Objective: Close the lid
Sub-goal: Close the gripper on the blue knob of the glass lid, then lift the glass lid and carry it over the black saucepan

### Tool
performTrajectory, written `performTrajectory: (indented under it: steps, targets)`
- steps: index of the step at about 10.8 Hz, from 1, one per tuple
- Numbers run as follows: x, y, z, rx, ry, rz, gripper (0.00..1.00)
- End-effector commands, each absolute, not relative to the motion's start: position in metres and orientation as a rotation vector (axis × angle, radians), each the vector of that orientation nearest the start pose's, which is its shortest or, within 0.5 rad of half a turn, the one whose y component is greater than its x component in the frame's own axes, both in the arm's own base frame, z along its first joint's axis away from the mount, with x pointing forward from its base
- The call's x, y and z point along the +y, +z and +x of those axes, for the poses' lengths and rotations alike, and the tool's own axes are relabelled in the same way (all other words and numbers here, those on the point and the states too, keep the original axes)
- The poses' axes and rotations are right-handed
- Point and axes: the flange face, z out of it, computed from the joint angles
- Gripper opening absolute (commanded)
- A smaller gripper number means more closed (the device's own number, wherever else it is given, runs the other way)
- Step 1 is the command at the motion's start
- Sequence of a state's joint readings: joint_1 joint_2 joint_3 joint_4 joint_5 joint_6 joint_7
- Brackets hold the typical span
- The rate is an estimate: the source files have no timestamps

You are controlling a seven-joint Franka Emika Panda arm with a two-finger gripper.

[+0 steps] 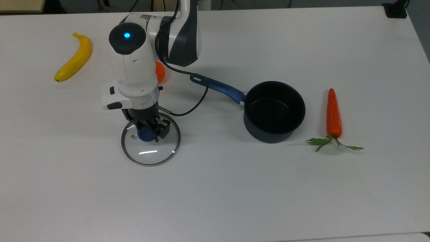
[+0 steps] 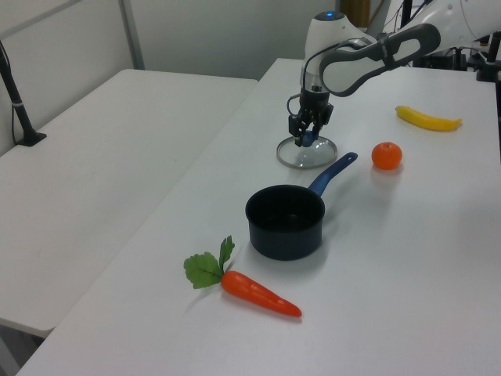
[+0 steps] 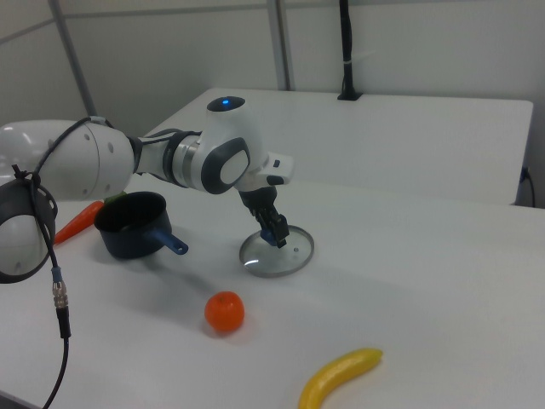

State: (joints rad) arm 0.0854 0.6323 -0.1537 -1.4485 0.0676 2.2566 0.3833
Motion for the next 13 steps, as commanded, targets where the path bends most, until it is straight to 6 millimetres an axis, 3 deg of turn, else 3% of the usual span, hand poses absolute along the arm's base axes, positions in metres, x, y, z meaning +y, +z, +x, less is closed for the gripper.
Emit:
performTrajectory:
  steps: [1, 3, 5, 8, 11, 13]
  targets:
    - [-0.026, 0.366, 0.734, 0.726, -0.373, -3.033, 0.34]
    - [-0.031, 0.412, 0.73, 0.737, -0.449, -2.992, 0.34]
    - [-0.031, 0.439, 0.72, 0.757, -0.36, -2.983, 0.34]
    - [-0.012, 0.481, 0.718, 0.742, -0.232, -2.944, 0.34]
    - [0.042, 0.506, 0.712, 0.695, -0.209, -2.936, 0.35]
    - [0.087, 0.505, 0.706, 0.677, -0.181, -2.939, 0.35]
